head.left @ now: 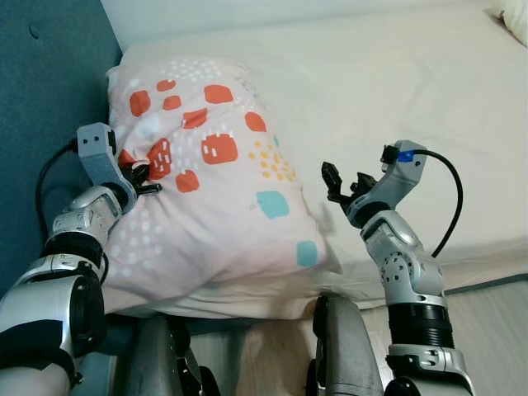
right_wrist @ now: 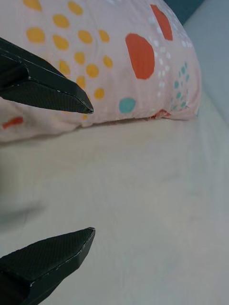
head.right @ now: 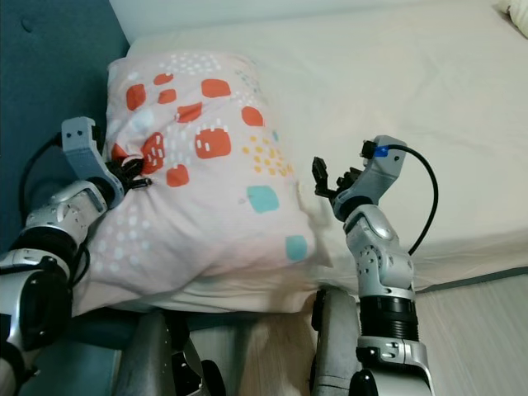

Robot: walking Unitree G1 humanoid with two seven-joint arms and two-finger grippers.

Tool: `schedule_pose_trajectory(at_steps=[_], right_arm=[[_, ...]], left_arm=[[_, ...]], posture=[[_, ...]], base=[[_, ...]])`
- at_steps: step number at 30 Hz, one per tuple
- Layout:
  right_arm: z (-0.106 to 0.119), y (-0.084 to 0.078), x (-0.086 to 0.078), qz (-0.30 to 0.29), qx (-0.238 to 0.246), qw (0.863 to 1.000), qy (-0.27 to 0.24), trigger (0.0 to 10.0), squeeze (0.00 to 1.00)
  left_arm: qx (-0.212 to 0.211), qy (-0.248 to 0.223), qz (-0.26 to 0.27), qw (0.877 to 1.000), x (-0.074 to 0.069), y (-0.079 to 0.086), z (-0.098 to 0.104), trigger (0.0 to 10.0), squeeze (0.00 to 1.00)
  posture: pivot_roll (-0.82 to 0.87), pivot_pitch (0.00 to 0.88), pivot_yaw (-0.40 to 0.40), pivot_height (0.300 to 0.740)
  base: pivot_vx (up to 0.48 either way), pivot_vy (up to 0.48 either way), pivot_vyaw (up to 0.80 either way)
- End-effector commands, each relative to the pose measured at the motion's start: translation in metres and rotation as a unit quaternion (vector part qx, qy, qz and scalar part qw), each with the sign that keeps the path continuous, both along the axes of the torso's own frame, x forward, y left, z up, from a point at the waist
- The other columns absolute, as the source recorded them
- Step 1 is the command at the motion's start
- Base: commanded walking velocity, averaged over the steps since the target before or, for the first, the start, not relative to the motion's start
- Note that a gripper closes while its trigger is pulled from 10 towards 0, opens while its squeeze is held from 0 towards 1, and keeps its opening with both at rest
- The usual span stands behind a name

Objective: Clean up the room

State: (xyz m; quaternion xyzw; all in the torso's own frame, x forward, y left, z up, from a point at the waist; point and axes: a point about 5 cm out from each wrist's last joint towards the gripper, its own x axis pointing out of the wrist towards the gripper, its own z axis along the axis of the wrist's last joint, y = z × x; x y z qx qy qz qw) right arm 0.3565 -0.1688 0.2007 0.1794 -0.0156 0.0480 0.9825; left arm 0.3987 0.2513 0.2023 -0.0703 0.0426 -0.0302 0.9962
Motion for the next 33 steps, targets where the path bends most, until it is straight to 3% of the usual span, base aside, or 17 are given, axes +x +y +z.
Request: schedule_pose_trajectory(at_steps=[1,3,7,8,10,11,17,19,24,26,28,30,33], right_arm=[[-0.002,0.002,-0.001,0.004,0.006,1.000,0.004,10.0,0.00],[-0.001,0.003,-0.001,0.004,0.007,1.000,0.004,10.0,0.00],[-0.001,0.003,-0.001,0.004,0.008,1.000,0.004,10.0,0.00],[-0.001,0.003,-0.001,0.003,0.008,1.000,0.004,10.0,0.00],[-0.001,0.003,-0.001,0.003,0.008,1.000,0.004,10.0,0.00],[-0.001,0.003,-0.001,0.003,0.009,1.000,0.004,10.0,0.00],[-0.001,0.004,-0.001,0.004,0.010,1.000,0.005,10.0,0.00],[-0.001,0.006,0.000,0.007,0.011,1.000,0.005,10.0,0.00],[-0.001,0.007,-0.001,0.009,0.010,1.000,0.006,10.0,0.00],[-0.002,0.007,-0.001,0.010,0.008,1.000,0.008,10.0,0.00],[-0.002,0.007,-0.001,0.010,0.008,1.000,0.008,10.0,0.00],[-0.002,0.008,-0.001,0.013,0.010,1.000,0.007,10.0,0.00],[-0.002,0.009,0.000,0.015,0.011,1.000,0.007,10.0,0.00]], left_arm=[[0.065,-0.016,0.038,0.997,-0.002,0.018,0.016,0.0,0.00],[0.136,-0.014,0.103,0.985,-0.007,0.043,0.029,0.0,0.00],[0.156,-0.015,0.139,0.978,-0.012,0.056,0.034,0.0,0.00],[0.181,-0.018,0.167,0.969,-0.016,0.067,0.038,0.0,0.00],[0.181,-0.018,0.167,0.969,-0.016,0.067,0.038,0.0,0.00],[0.207,-0.024,0.190,0.960,-0.020,0.076,0.043,0.0,0.00],[0.240,-0.011,0.209,0.948,-0.024,0.084,0.043,0.0,0.00],[0.268,0.033,0.251,0.930,-0.034,0.099,0.026,0.0,0.00],[0.266,0.070,0.271,0.922,-0.044,0.109,0.008,0.0,0.00],[0.227,0.102,0.286,0.925,-0.054,0.116,-0.013,0.0,0.00],[0.219,0.106,0.289,0.926,-0.056,0.117,-0.016,0.0,0.00],[0.160,0.135,0.300,0.931,-0.067,0.119,-0.042,0.0,0.00],[0.144,0.143,0.309,0.929,-0.073,0.121,-0.051,0.0,0.00]], posture=[[-0.15,0.223,0.078,0.540],[-0.15,0.223,0.078,0.540],[-0.15,0.223,0.079,0.540],[-0.15,0.222,0.078,0.540],[-0.15,0.222,0.078,0.540],[-0.15,0.223,0.078,0.540],[-0.14,0.223,0.077,0.540],[-0.15,0.225,0.078,0.540],[-0.14,0.225,0.080,0.540],[-0.15,0.225,0.084,0.540],[-0.15,0.225,0.084,0.540],[-0.14,0.225,0.085,0.540],[-0.14,0.225,0.085,0.540]], base=[[0.000,0.000,0.00],[0.000,0.000,0.00],[0.000,0.000,0.00],[0.000,0.000,0.00],[0.000,0.000,0.00],[0.000,0.000,0.00],[0.000,0.000,0.00],[0.000,0.000,0.00],[0.000,0.000,0.00],[0.000,0.000,0.00],[0.000,0.000,0.00],[0.000,0.000,0.00],[0.000,0.000,0.00]])
